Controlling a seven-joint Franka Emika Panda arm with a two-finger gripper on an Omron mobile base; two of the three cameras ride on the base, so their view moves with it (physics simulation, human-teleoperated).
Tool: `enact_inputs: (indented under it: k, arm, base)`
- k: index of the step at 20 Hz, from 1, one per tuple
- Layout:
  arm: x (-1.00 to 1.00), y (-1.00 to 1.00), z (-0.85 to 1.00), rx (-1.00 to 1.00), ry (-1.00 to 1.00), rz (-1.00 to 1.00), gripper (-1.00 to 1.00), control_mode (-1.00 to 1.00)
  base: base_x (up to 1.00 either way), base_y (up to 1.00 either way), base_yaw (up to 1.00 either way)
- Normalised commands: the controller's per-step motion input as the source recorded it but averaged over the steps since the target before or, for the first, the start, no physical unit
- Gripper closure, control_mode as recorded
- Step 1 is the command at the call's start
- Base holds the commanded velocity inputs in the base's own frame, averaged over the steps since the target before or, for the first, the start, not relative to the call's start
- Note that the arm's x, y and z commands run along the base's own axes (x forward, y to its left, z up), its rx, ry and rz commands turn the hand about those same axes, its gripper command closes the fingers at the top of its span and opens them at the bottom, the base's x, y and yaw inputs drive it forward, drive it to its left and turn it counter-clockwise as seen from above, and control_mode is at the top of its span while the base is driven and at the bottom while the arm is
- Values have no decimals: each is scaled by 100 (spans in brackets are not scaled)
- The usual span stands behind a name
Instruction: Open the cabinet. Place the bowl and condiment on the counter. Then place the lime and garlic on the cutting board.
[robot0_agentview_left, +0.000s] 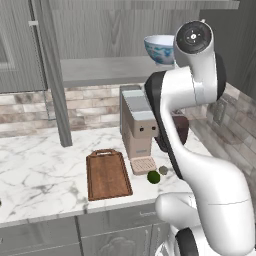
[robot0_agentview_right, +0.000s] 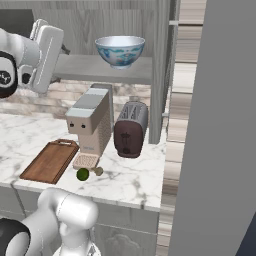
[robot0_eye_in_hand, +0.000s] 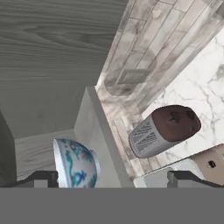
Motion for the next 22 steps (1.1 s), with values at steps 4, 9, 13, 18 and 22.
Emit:
enact_inputs:
  k: [4, 9, 13, 18, 22]
  arm:
    - [43, 0, 0, 6, -6, 0, -100, -100]
    - [38, 0, 0, 5, -9, 1, -100, -100]
    - [31, -7, 0, 6, -8, 2, -100, -100]
    - [26, -4, 0, 7, -1, 0, -100, -100]
    - [19, 0, 0, 5, 0, 0, -100, -100]
  base:
    - [0, 0, 0]
    - [0, 0, 0]
    - [0, 0, 0]
    - [0, 0, 0]
    - [0, 0, 0]
